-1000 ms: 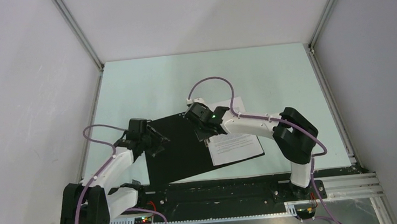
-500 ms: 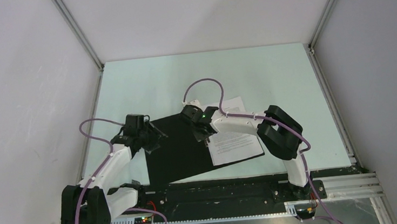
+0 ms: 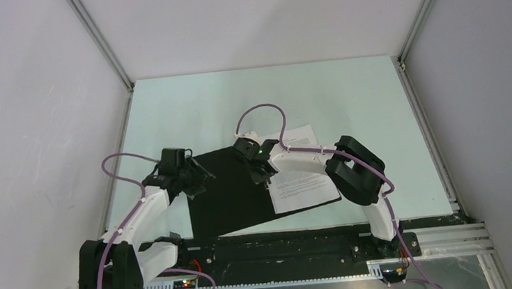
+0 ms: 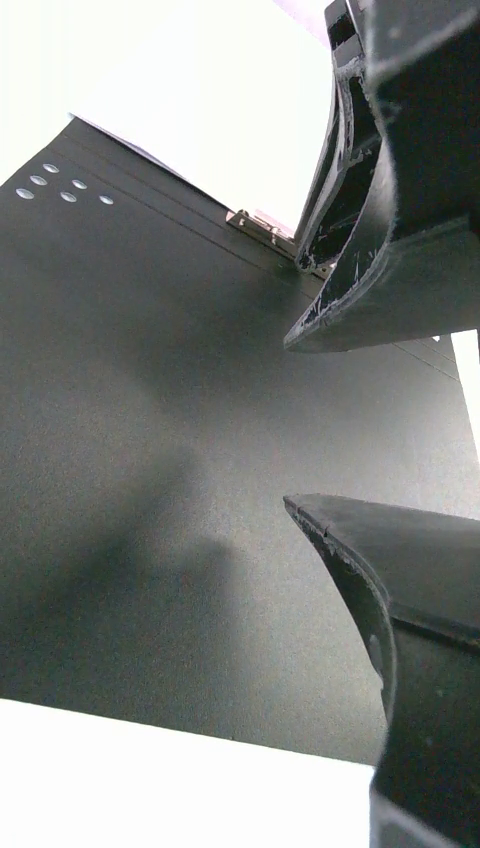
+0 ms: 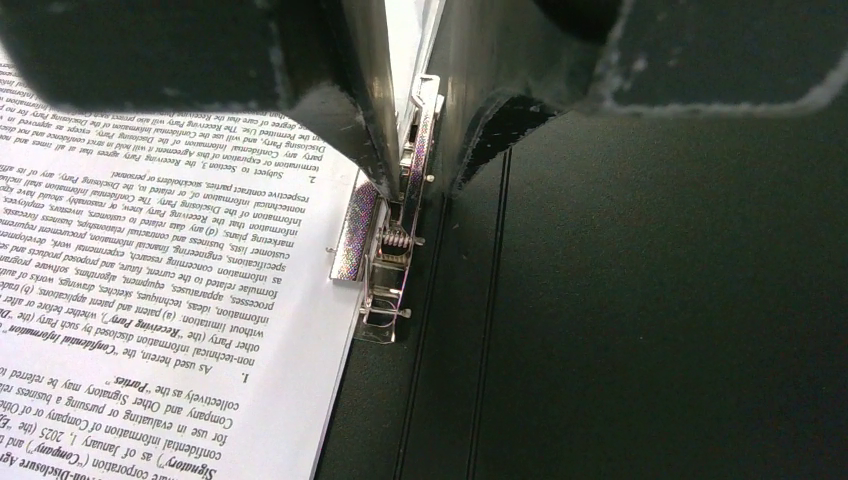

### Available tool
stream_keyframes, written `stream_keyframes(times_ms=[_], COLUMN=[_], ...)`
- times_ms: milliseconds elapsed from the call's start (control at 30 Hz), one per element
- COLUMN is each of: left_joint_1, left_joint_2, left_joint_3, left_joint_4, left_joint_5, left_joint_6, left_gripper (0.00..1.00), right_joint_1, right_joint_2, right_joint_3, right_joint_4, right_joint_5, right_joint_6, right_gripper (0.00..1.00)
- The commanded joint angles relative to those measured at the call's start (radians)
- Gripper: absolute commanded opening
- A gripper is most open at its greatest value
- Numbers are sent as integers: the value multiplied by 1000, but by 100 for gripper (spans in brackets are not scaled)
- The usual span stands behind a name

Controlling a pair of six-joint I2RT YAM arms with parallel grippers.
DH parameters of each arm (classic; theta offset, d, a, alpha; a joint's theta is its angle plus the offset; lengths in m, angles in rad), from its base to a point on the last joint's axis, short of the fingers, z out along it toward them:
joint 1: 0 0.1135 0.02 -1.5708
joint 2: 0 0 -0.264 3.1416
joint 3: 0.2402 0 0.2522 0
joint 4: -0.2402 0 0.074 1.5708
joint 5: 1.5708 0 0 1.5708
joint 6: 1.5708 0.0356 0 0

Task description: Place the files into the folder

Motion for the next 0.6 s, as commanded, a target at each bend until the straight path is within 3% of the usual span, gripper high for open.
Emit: stream_keyframes(times_ms=[0, 367, 467, 567], left_joint_1=[12, 13, 13, 14], left_joint_2=[-24, -21, -23, -23], left_joint_3=[9, 13, 16, 26], left_joint_4=[3, 3, 1, 1], left_joint_5=[-14, -20, -20, -19], left_joint_6=[23, 33, 41, 67], left_gripper=[59, 61, 62, 69], right_joint_1=[-4, -4, -6, -24], right_joint_2=[23, 75, 78, 36], right_joint_3=[39, 98, 89, 63], right_joint_4=[13, -34, -44, -37], right_joint_5=[13, 40, 53, 56], right_joint_6=[26, 69, 77, 71], right_gripper=[24, 21, 2, 0])
